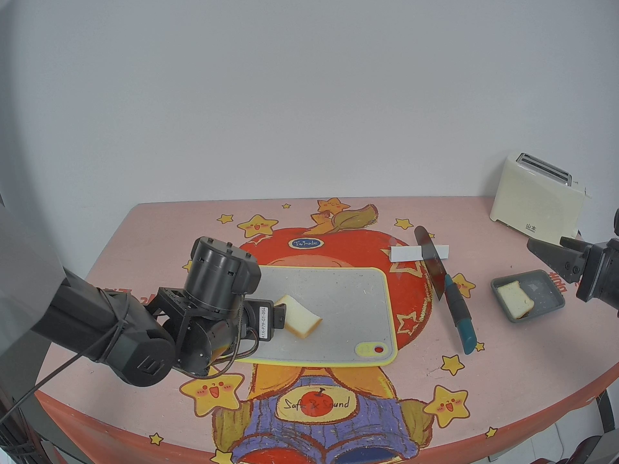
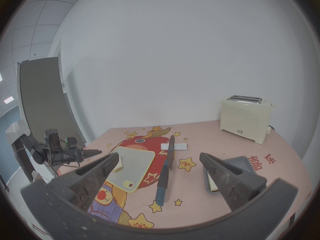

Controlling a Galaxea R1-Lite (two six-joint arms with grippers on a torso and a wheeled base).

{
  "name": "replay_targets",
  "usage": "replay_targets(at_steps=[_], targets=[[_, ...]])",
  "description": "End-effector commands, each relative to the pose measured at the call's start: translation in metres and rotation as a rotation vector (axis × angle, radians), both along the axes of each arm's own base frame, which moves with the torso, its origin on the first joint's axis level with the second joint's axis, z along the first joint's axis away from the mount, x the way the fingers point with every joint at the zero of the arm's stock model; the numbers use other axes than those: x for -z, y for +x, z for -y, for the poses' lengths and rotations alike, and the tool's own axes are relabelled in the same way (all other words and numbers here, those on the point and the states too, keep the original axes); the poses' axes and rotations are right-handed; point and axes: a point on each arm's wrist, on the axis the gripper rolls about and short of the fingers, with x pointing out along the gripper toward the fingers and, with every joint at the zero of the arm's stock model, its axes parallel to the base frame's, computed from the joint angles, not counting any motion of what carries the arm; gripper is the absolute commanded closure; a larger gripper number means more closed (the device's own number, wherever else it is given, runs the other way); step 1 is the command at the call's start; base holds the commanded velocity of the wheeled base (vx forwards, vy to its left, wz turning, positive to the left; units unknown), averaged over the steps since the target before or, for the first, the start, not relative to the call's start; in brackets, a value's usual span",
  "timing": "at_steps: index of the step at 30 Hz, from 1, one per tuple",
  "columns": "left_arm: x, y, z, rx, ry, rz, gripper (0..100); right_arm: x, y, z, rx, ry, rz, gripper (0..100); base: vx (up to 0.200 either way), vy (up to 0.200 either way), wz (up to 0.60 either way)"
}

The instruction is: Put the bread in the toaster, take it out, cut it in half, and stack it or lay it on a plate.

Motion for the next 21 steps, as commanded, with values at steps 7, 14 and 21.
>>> replay_targets(at_steps=[7,14,21], targets=[[0.0082,0.0034,0.0005,-0.008,0.020,-0.018,0,0.0005,0.0004,-0.0003,0.000,-0.001,-0.001,0,0.000,0.000,0.00],[0.0092,0.0028,-0.0001,-0.008,0.023,-0.022,100,0.0001,0.0001,-0.0001,0.000,0.001,0.002,0,0.000,0.000,0.00],[0.0085,0.0024,-0.0005,-0.008,0.022,-0.020,100,0.0002,0.0006,-0.0001,0.001,0.001,0.002,0,0.000,0.000,0.00]])
